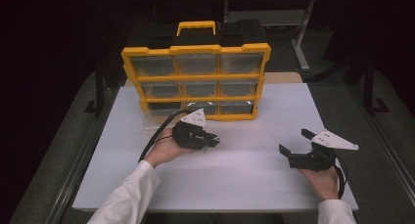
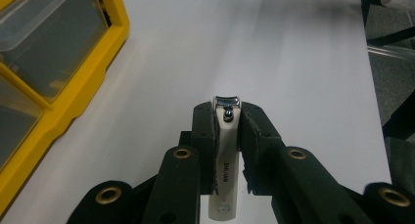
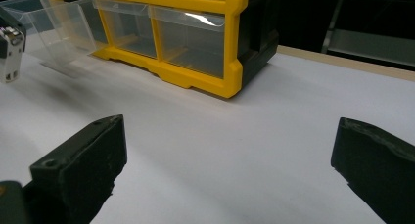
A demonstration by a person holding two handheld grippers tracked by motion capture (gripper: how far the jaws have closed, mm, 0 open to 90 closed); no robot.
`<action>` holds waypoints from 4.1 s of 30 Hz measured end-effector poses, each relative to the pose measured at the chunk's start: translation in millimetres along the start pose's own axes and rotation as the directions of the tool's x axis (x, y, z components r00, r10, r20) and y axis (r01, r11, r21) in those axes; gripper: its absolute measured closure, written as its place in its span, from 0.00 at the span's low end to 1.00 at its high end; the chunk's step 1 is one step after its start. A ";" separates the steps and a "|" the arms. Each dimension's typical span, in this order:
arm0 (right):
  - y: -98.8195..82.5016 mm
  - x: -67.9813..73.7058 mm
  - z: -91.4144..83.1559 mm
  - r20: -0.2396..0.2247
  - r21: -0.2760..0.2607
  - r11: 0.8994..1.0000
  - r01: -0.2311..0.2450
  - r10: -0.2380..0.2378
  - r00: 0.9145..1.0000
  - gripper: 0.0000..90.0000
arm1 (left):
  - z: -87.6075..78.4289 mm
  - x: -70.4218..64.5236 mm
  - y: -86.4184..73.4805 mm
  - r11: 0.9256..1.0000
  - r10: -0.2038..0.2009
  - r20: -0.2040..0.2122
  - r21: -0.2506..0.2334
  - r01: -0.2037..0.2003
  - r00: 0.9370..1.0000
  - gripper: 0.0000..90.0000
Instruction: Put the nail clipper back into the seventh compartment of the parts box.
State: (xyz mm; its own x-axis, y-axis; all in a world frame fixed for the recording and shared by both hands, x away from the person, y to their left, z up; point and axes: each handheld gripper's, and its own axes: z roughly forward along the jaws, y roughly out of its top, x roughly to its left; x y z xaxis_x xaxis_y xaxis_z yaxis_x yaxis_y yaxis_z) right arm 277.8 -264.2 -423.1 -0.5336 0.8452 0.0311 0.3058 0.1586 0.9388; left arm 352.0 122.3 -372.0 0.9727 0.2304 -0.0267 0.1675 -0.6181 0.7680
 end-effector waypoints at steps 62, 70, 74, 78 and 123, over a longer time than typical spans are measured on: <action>-2.0 -0.1 2.0 -0.001 0.014 1.000 -0.008 0.008 1.000 0.00 | -119.0 43.6 -29.8 0.969 -0.160 -0.262 -0.225 0.101 0.952 0.86; -2.6 -0.4 2.9 -0.001 0.023 1.000 -0.008 0.008 1.000 0.00 | -129.3 48.9 -40.8 0.964 -0.194 -0.294 -0.236 0.126 0.936 0.86; -3.2 -0.5 3.4 -0.005 0.029 1.000 -0.012 0.012 1.000 0.00 | -132.5 52.0 -47.2 0.962 -0.212 -0.315 -0.233 0.141 0.925 0.86; -3.4 -0.7 3.8 -0.004 0.032 0.999 -0.013 0.013 1.000 0.00 | -135.2 56.4 -53.7 0.958 -0.235 -0.318 -0.236 0.163 0.919 0.86; -4.2 0.4 5.6 -0.014 0.049 0.999 -0.007 0.007 1.000 0.00 | -112.4 73.3 -79.6 0.945 -0.322 -0.345 -0.175 0.277 0.881 0.48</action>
State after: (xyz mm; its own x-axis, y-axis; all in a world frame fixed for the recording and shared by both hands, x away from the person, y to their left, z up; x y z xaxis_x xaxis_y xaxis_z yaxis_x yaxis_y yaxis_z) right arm 280.7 -261.6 -428.9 -0.5422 0.8392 0.0426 0.3477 0.1779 0.9206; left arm 391.9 272.9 -363.2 0.7480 0.6618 -0.0500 0.3996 -0.3890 0.8301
